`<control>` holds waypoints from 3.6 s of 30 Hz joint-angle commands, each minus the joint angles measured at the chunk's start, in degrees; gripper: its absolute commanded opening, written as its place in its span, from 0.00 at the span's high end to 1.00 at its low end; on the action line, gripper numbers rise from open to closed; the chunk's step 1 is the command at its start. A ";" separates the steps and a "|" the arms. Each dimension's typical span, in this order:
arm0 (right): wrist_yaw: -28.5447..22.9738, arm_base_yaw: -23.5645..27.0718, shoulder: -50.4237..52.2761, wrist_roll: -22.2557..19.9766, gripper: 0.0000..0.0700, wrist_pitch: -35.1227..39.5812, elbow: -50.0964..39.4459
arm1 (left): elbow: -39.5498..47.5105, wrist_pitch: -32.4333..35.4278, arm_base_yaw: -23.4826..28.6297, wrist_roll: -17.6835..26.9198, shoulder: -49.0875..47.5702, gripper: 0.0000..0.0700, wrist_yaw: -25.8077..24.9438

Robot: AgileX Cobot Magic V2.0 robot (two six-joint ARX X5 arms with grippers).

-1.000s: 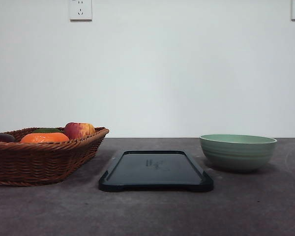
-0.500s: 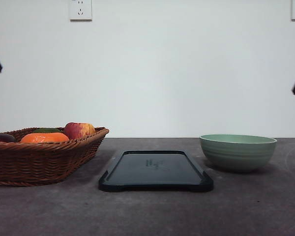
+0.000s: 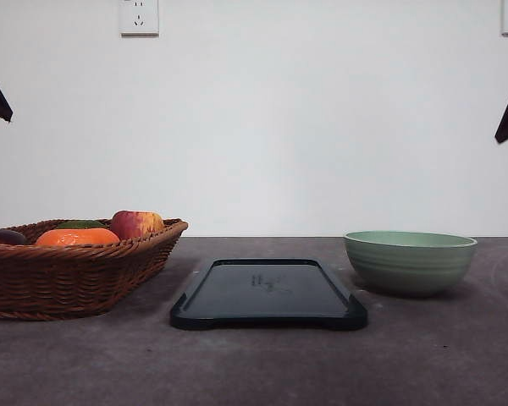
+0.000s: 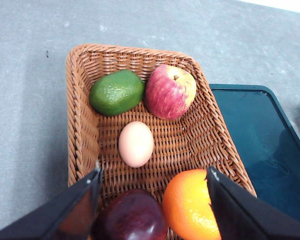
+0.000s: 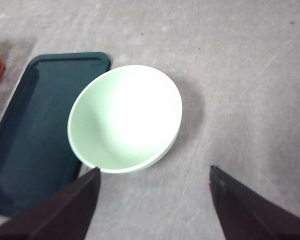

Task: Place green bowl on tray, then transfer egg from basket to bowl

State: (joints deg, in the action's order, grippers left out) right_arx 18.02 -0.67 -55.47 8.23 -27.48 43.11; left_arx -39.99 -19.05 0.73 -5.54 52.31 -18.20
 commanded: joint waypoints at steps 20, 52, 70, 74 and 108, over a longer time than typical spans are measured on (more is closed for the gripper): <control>-0.26 0.04 -35.69 -7.09 0.42 -27.18 35.84 | -1.10 0.63 -0.02 -0.07 0.22 0.39 -0.33; -0.33 -1.46 -53.47 -7.65 1.00 -25.99 40.18 | -1.09 0.61 -0.02 -0.09 0.24 0.39 -0.33; 1.30 -16.32 -53.54 -6.79 1.00 -32.30 57.53 | -1.09 0.59 -0.02 -0.09 0.24 0.39 -0.33; -1.50 -21.06 -54.88 -4.43 1.00 -27.50 57.53 | -1.10 0.59 -0.02 -0.09 0.24 0.39 -0.33; -4.96 -24.69 -65.93 -2.88 0.94 -23.22 57.48 | -1.09 -1.11 -0.02 -0.08 0.24 0.39 -0.33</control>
State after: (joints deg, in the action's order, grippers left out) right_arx 13.06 -24.72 -119.79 4.79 -51.01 99.37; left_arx -40.01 -20.58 0.73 -5.58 52.31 -18.20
